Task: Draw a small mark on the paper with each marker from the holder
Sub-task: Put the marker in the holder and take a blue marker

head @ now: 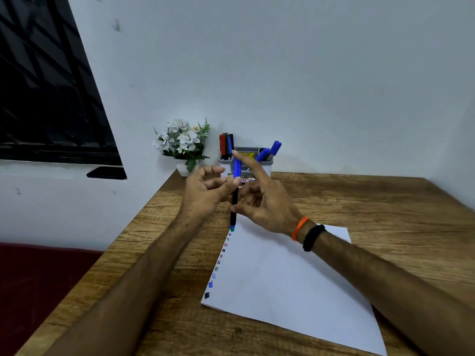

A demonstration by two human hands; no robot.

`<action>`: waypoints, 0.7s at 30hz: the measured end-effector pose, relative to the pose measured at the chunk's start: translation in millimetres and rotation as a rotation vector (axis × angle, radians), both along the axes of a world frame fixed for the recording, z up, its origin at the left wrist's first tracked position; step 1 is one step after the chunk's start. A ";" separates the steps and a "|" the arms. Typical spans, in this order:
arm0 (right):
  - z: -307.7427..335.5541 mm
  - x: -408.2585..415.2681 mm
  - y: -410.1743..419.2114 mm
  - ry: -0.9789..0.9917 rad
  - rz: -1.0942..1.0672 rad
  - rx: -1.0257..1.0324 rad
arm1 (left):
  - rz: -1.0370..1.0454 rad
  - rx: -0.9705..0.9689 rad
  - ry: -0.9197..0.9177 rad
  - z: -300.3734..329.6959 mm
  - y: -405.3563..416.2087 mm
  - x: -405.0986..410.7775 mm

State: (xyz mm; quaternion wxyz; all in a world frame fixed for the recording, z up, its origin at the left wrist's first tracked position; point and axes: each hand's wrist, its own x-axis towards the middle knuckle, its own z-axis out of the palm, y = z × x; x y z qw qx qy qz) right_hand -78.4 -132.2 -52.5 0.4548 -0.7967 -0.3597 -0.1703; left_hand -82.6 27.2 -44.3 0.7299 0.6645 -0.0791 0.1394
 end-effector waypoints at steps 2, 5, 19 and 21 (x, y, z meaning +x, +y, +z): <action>-0.1 0.2 0.1 0.003 -0.014 0.000 | -0.010 0.000 0.005 0.6 -0.4 0.3; 1.9 4.1 -3.0 0.013 -0.062 0.012 | 0.004 0.092 0.015 -3.7 5.0 5.5; 48.9 65.7 -5.2 -0.043 -0.299 -0.047 | 0.086 1.296 0.004 -60.2 32.8 40.2; 55.7 79.0 -2.3 -0.074 -0.327 -0.073 | 0.087 1.303 0.003 -61.5 32.3 39.9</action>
